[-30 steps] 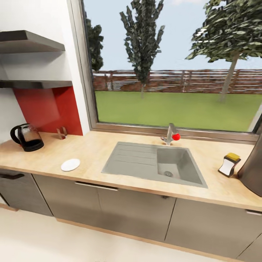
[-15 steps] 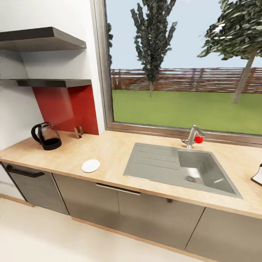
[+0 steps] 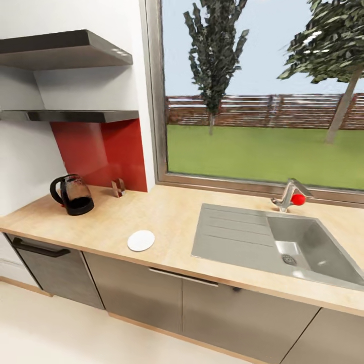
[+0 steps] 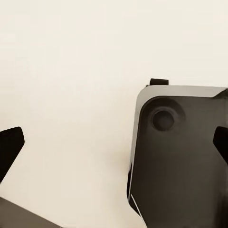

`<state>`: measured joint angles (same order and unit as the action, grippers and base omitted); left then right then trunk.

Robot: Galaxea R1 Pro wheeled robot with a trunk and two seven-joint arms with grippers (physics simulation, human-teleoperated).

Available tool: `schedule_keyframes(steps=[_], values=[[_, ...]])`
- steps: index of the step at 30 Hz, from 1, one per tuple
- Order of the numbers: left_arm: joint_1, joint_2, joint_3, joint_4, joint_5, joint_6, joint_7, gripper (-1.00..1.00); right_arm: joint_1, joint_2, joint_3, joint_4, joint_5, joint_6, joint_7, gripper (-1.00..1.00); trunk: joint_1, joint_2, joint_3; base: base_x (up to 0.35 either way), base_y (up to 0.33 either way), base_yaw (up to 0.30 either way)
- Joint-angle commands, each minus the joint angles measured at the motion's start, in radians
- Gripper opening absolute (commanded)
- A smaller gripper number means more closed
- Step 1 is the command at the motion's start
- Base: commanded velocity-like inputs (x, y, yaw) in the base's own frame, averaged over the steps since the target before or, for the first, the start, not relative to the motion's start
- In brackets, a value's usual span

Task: Set up a coffee station on the kitchen countertop: keep the coffee maker on the countertop, move the bottle of coffee from the kitchen shelf to the counter next to the coffee maker, place a paper coffee filter on top of the coffee maker, put the saucer next to the coffee maker with the coffee cup on the saucer, and place the electric kettle next to the coffee maker.

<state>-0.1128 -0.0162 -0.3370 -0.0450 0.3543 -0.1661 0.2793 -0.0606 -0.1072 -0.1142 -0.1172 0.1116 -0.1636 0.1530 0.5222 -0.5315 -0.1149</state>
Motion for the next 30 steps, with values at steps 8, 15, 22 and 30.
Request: schedule_keyframes(steps=[8, 15, 22, 30], values=[[-0.001, -0.003, -0.014, 0.000, 0.008, -0.003, 0.003, 1.00, -0.001, 0.000, -0.009, 0.001, 0.010, -0.004, 0.003, 1.00, 0.001, -0.002, 0.000, 0.068, 0.326, -0.138], [-0.001, -0.006, -0.016, -0.001, 0.005, -0.005, 0.003, 1.00, -0.001, 0.000, -0.010, 0.001, 0.010, -0.004, 0.002, 1.00, 0.001, -0.002, 0.003, 0.001, 0.338, -0.249], [-0.001, -0.007, -0.016, -0.001, 0.005, -0.006, 0.003, 1.00, -0.001, 0.000, -0.010, 0.001, 0.010, -0.002, 0.002, 1.00, 0.001, -0.002, 0.006, -0.017, 0.336, -0.250], [-0.001, -0.005, -0.014, 0.000, 0.005, -0.006, 0.003, 1.00, -0.001, 0.000, -0.009, 0.002, 0.010, -0.002, 0.002, 1.00, 0.001, -0.002, 0.007, -0.095, 0.326, -0.249]])
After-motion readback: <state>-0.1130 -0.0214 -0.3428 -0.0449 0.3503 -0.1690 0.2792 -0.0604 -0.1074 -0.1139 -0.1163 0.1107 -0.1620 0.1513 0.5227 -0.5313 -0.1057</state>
